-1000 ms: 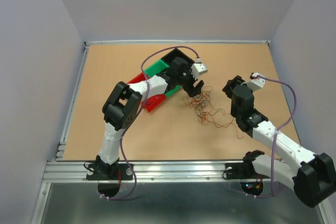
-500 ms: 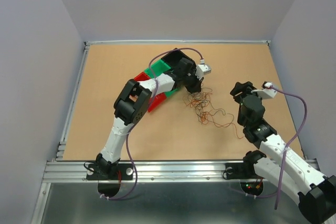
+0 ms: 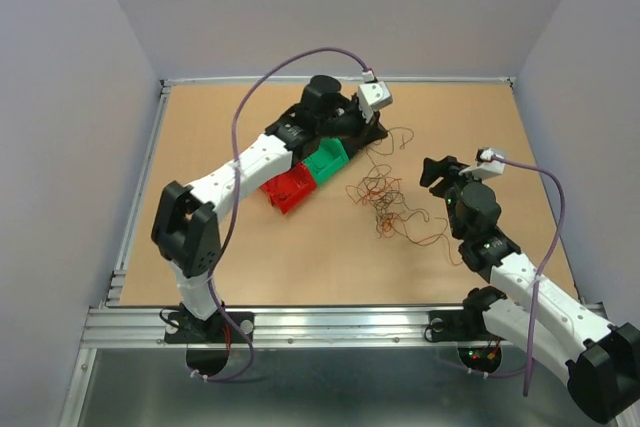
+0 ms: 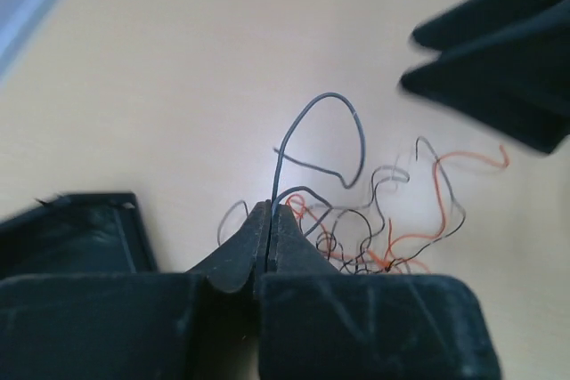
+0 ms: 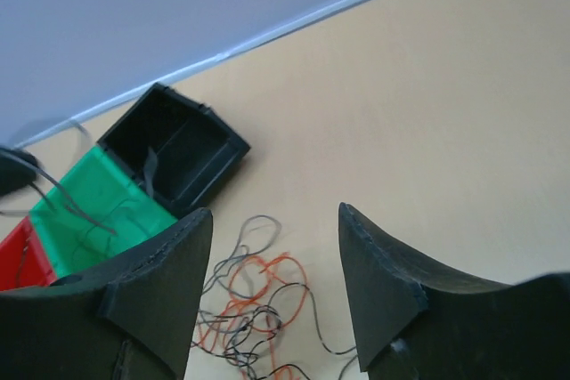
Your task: Untangle the cables
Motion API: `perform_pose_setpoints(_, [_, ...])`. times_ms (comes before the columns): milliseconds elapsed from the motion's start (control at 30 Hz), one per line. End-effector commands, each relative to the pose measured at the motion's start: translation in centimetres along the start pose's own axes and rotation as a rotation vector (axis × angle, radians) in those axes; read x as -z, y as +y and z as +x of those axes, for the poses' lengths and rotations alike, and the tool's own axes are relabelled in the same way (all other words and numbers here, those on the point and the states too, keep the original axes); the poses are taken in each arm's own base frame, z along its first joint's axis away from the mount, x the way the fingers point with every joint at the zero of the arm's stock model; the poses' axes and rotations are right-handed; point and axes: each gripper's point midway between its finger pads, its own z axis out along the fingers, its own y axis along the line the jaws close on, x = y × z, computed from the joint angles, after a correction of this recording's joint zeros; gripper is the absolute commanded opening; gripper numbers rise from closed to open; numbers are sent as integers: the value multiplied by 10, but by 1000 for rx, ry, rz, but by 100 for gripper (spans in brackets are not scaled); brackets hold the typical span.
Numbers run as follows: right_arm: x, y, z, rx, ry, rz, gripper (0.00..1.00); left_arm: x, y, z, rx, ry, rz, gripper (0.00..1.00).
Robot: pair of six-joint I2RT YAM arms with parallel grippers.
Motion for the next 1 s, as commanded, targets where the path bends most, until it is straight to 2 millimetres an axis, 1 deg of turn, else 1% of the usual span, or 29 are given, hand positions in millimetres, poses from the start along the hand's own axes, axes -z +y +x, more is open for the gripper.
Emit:
perform_pose_setpoints(0, [4,40,-12,15,-50,-233,65,46,-26,-83,-102,-170,13,0])
perform_pose_setpoints(33, [6,46,-10,19,-46,-267,65,53,-28,-93,-106,-186,8,0])
perform_pose_setpoints(67, [7,49,-10,14,-52,-290,67,63,-32,-108,-113,-207,4,0])
perform_pose_setpoints(100, [7,48,-10,13,-54,-289,68,68,-33,-117,-122,-223,-2,0])
perform_pose_setpoints(133, [7,53,-8,21,-49,-316,69,75,-35,-131,-137,-249,-10,0])
perform_pose_setpoints(167, [7,54,-6,26,-44,-323,71,81,-35,-134,-137,-248,-26,0])
perform_pose_setpoints(200, [6,56,-5,31,-40,-328,71,92,-33,-146,-152,-273,-71,0])
perform_pose_setpoints(267, [5,56,-4,36,-34,-327,72,105,-27,-157,-163,-295,-131,0])
perform_pose_setpoints(300, [4,56,-2,37,-31,-323,72,115,-19,-163,-169,-308,-198,0])
perform_pose_setpoints(400, [3,53,-2,32,-35,-307,72,131,-1,-163,-153,-306,-319,0])
perform_pose_setpoints(433, [3,52,-2,30,-36,-305,72,133,4,-158,-147,-294,-343,0])
perform_pose_setpoints(467, [3,52,-2,32,-35,-305,72,131,12,-142,-131,-261,-364,0])
perform_pose_setpoints(500, [3,51,-3,30,-41,-299,72,134,19,-136,-129,-256,-396,0])
perform_pose_setpoints(533, [3,48,-2,29,-42,-288,72,135,23,-125,-130,-234,-410,0])
perform_pose_setpoints(567, [4,47,-4,23,-47,-285,72,134,37,-102,-116,-203,-436,0])
perform_pose_setpoints(600, [4,46,-4,21,-51,-280,72,138,43,-98,-126,-216,-448,0])
perform_pose_setpoints(633, [6,45,-6,19,-60,-281,72,139,50,-88,-123,-206,-456,0])
perform_pose_setpoints(667, [6,45,-8,17,-64,-281,72,138,60,-66,-110,-172,-465,0])
perform_pose_setpoints(700, [7,44,-8,16,-67,-280,72,146,79,-56,-104,-167,-495,0])
perform_pose_setpoints(733, [8,45,-10,13,-74,-283,72,147,86,-47,-105,-158,-486,0])
perform_pose_setpoints(767, [9,44,-11,11,-77,-283,72,147,96,-28,-105,-128,-500,0])
perform_pose_setpoints(800, [9,44,-12,10,-80,-282,72,154,115,-20,-109,-130,-542,0])
perform_pose_setpoints(833, [10,44,-11,7,-77,-285,72,156,124,-11,-109,-122,-561,0])
perform_pose_setpoints(867, [10,44,-13,3,-82,-286,72,154,130,4,-103,-104,-569,0])
perform_pose_setpoints(900, [10,45,-13,3,-81,-288,72,152,141,12,-112,-101,-586,0])
perform_pose_setpoints(933, [10,45,-13,0,-81,-287,72,150,146,23,-109,-82,-598,0])
perform_pose_setpoints(967, [9,45,-11,0,-76,-285,72,149,151,26,-114,-76,-610,0])
